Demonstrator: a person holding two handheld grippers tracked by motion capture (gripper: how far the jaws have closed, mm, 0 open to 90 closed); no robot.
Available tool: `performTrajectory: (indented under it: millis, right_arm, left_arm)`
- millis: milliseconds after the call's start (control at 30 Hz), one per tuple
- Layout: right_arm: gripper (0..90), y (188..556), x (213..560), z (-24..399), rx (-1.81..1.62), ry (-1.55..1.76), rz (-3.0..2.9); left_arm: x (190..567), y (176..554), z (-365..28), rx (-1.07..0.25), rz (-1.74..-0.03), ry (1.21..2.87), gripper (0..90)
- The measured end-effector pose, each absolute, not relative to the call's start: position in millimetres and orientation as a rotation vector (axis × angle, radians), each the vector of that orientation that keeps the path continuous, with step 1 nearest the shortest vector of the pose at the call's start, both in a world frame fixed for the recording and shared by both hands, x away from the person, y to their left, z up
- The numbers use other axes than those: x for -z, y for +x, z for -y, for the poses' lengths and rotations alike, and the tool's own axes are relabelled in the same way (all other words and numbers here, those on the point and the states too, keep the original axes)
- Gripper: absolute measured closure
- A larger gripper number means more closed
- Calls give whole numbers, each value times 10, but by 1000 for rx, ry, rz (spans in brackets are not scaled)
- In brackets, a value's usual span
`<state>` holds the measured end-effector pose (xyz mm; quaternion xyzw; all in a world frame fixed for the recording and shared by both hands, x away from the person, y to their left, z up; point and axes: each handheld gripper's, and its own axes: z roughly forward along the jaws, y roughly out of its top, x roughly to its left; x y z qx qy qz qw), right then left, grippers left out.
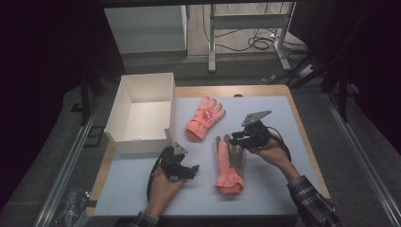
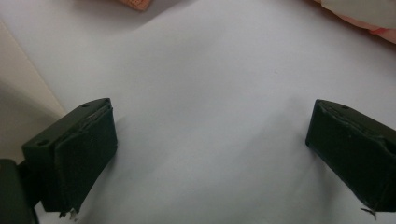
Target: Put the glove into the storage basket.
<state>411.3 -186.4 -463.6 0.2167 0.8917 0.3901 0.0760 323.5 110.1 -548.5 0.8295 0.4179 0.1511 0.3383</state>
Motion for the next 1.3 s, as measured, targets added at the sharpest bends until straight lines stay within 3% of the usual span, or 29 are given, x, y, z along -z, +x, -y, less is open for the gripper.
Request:
performTrajectory:
  millis: [567,1300]
  right_arm:
    - [455,4550,4672,1396,-1195,900,-2504]
    - [429,5210,4939,903,-1100,1023,-2461]
  left_arm:
    - [5487,3234,-1098,-394,-1089,2160,21]
    - [5486,3232,-1096,-393,-1092,2158,20]
